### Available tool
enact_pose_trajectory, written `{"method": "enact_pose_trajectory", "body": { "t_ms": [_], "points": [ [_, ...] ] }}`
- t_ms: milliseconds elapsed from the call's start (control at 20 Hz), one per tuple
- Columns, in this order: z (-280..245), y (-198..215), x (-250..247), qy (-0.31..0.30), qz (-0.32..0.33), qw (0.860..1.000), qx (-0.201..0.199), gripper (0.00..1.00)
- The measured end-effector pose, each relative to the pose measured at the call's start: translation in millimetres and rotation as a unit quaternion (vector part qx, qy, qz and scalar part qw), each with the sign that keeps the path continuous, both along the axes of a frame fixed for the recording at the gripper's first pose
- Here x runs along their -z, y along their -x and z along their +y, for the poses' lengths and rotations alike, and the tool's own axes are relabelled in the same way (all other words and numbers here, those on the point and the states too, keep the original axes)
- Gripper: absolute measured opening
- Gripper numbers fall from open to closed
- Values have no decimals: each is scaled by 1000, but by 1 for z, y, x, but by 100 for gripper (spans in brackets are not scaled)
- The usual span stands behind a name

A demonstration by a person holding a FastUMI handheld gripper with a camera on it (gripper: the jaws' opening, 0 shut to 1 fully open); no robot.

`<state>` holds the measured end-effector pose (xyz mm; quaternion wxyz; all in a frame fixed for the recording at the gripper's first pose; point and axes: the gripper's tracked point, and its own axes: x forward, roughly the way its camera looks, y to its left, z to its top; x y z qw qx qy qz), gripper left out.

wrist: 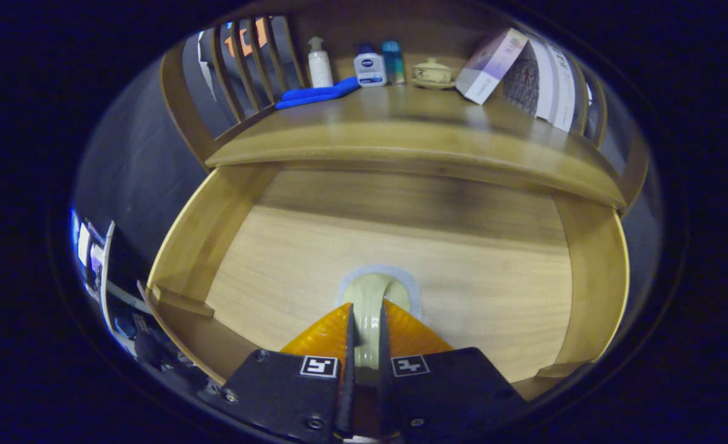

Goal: Pull open the drawer, take out the items inside it, and place them on the countertop above the cabinet.

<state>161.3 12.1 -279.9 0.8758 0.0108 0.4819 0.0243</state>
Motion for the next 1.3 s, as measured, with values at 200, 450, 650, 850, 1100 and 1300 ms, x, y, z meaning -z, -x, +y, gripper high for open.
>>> {"method": "enact_pose_trajectory", "body": {
  "t_ms": [200,450,650,850,1100,1300],
  "points": [
    [-4,-3,-38,5,-36,999,-4,19],
    [-1,-11,-78,11,-68,998,-12,19],
    [-2,-36,-106,14,-89,996,-5,18],
    [7,-63,-127,-13,-95,995,-6,18],
    [0,-107,-136,17,-104,994,-5,19],
    [-9,-138,-135,26,-105,994,2,19]
  ]
}}
